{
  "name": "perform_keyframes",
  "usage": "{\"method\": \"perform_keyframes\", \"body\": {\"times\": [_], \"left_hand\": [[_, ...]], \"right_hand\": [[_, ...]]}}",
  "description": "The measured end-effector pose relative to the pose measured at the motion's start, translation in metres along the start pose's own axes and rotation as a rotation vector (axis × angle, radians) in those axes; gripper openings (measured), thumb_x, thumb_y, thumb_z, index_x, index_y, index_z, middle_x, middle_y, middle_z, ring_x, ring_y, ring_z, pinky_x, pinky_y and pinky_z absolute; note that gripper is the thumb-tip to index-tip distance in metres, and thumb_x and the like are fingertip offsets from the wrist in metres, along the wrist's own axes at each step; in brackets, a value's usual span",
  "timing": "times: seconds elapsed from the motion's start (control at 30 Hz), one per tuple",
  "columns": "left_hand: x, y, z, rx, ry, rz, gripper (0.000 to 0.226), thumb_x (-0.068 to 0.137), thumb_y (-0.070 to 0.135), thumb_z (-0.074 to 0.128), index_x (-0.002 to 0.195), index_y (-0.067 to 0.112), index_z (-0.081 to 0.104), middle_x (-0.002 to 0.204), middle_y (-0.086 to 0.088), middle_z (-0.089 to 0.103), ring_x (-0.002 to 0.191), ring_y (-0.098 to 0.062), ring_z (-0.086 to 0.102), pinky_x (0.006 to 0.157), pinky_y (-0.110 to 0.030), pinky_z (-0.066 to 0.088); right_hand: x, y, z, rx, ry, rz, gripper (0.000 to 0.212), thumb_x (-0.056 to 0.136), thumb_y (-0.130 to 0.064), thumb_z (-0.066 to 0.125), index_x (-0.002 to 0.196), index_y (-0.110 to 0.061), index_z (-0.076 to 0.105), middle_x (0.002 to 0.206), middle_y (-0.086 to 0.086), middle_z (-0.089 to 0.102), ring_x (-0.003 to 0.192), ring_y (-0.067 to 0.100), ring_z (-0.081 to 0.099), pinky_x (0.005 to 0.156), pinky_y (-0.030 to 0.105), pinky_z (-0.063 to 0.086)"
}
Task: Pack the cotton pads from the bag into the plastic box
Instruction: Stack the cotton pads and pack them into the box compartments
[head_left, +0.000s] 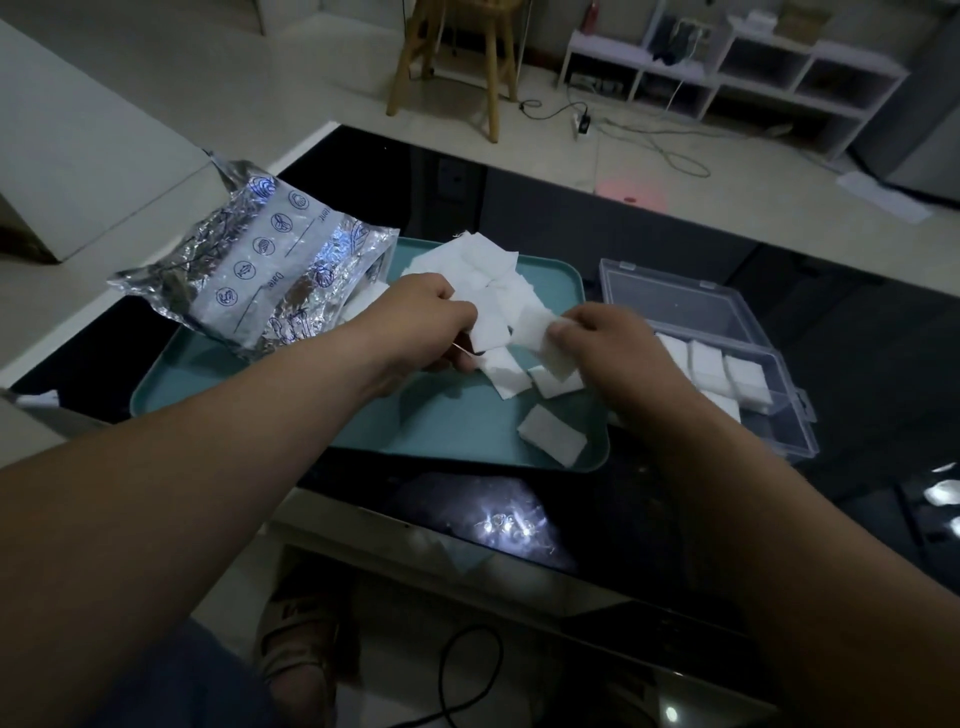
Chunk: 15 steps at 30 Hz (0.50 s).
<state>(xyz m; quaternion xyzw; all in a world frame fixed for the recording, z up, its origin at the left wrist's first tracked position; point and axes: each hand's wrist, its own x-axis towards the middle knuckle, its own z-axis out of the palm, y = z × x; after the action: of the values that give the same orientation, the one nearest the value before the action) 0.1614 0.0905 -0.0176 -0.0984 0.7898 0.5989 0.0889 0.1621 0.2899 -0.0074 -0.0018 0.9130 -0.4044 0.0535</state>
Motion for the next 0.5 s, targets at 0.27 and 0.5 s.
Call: {"method": "perform_keyframes", "body": {"times": [0.27, 0.5], "left_hand": [[-0.007, 0.001, 0.013, -0.094, -0.122, -0.049, 0.017, 0.093, 0.004, 0.057, 0.084, 0.015, 0.049, 0.075, -0.013, 0.072, 0.068, -0.023, 0.074, 0.047, -0.022, 0.043], [-0.013, 0.001, 0.016, -0.082, -0.228, -0.025, 0.008, 0.094, 0.005, 0.058, 0.092, 0.013, 0.058, 0.088, -0.013, 0.078, 0.076, -0.023, 0.076, 0.051, -0.019, 0.048]], "right_hand": [[-0.001, 0.000, 0.008, 0.655, -0.136, 0.208, 0.010, 0.101, -0.013, 0.065, 0.091, -0.011, 0.067, 0.058, -0.008, 0.064, 0.055, 0.006, 0.058, 0.062, 0.028, 0.042], [-0.003, 0.001, 0.018, 0.568, -0.093, 0.196, 0.009, 0.096, -0.014, 0.070, 0.105, -0.012, 0.070, 0.092, 0.005, 0.075, 0.067, 0.012, 0.064, 0.064, 0.029, 0.049]]}}
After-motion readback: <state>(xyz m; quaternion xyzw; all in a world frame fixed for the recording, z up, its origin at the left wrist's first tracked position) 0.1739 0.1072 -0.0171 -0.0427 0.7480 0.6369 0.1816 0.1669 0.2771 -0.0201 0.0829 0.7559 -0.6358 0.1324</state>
